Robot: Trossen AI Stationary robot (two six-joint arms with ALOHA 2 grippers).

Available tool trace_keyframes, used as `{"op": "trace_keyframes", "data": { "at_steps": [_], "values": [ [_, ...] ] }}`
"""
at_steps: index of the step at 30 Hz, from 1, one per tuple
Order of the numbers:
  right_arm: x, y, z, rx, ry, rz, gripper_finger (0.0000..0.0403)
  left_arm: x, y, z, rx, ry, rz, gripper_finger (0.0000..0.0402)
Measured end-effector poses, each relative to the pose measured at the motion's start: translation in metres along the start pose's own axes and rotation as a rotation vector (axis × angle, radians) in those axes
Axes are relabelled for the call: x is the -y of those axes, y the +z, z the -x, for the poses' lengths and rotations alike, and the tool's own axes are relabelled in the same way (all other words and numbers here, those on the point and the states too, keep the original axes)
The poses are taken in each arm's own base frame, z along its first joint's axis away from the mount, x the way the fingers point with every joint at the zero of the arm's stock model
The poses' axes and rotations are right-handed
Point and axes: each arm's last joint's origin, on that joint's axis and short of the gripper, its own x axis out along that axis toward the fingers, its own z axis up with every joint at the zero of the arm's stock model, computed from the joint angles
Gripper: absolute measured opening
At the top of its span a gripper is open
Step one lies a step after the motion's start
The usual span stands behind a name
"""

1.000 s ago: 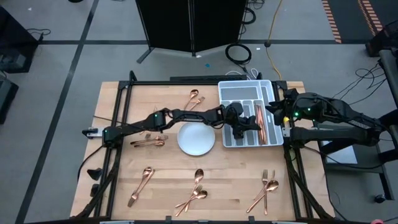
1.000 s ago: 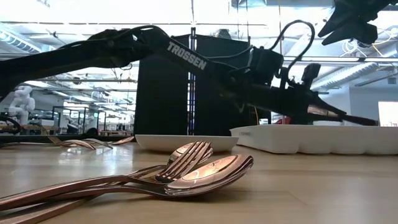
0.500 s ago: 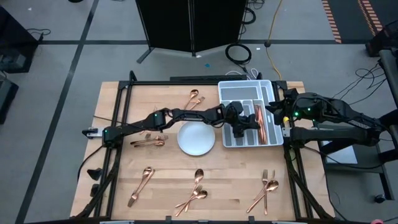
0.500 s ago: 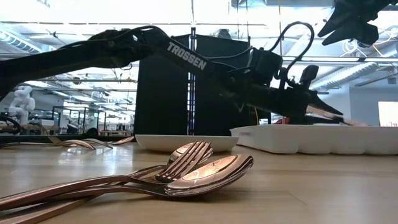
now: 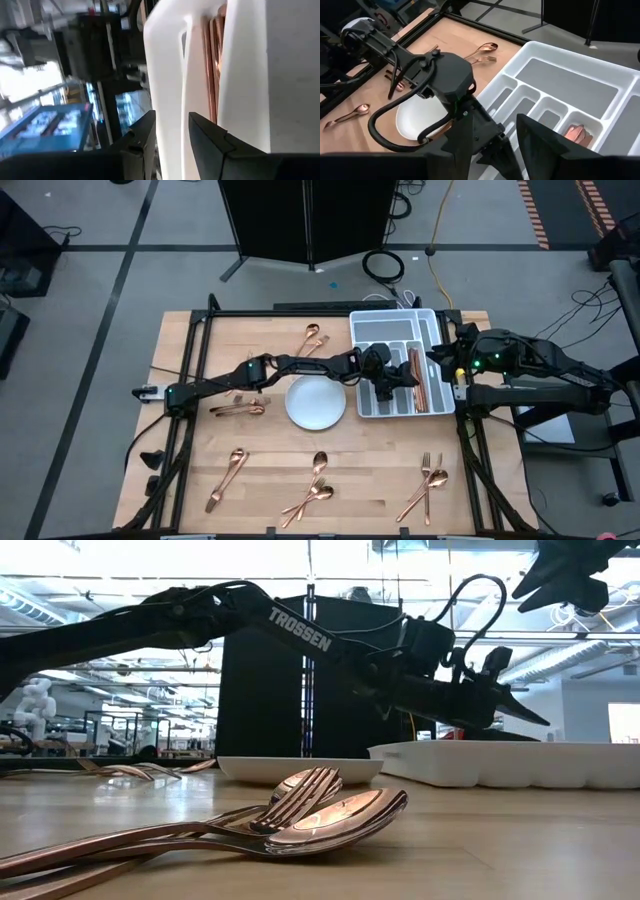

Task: Sort silverware
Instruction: Put the spoon in the silverware tray

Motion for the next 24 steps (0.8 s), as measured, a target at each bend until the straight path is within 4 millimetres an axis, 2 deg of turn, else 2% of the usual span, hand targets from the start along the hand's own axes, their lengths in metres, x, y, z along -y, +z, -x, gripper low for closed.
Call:
{"op": "trace_keyframes", "data": {
  "at_steps": [3, 6, 12, 15, 18, 21, 24],
  "values": [
    [0.0, 0.0, 0.0, 0.0, 0.0, 0.0, 0.0139, -0.006, 0.003, -0.001, -0.075, 0.009, -0.009, 0.0111],
    [0.0, 0.0, 0.0, 0.0, 0.0, 0.006, 0.0139, -0.017, 0.009, 0.0, -0.085, 0.022, 0.055, 0.0111],
    [0.0, 0.0, 0.0, -0.003, -0.002, 0.023, 0.0139, -0.074, 0.014, 0.022, -0.107, 0.043, 0.124, 0.0111],
    [0.0, -0.001, 0.0, -0.007, -0.004, 0.037, 0.0139, -0.093, 0.016, 0.042, -0.113, -0.087, 0.236, 0.0111],
    [0.0, -0.001, 0.0, -0.009, -0.005, 0.048, 0.0139, -0.116, 0.021, 0.07, -0.134, -0.24, 0.378, 0.0111],
    [0.0, -0.001, 0.0, -0.008, -0.004, 0.073, 0.0139, -0.134, 0.023, 0.099, -0.262, -0.355, 0.537, 0.0112],
    [0.0, -0.001, 0.0, -0.005, -0.004, 0.103, 0.0139, -0.139, 0.022, 0.123, -0.46, -0.446, 0.728, 0.0112]
  ]
}}
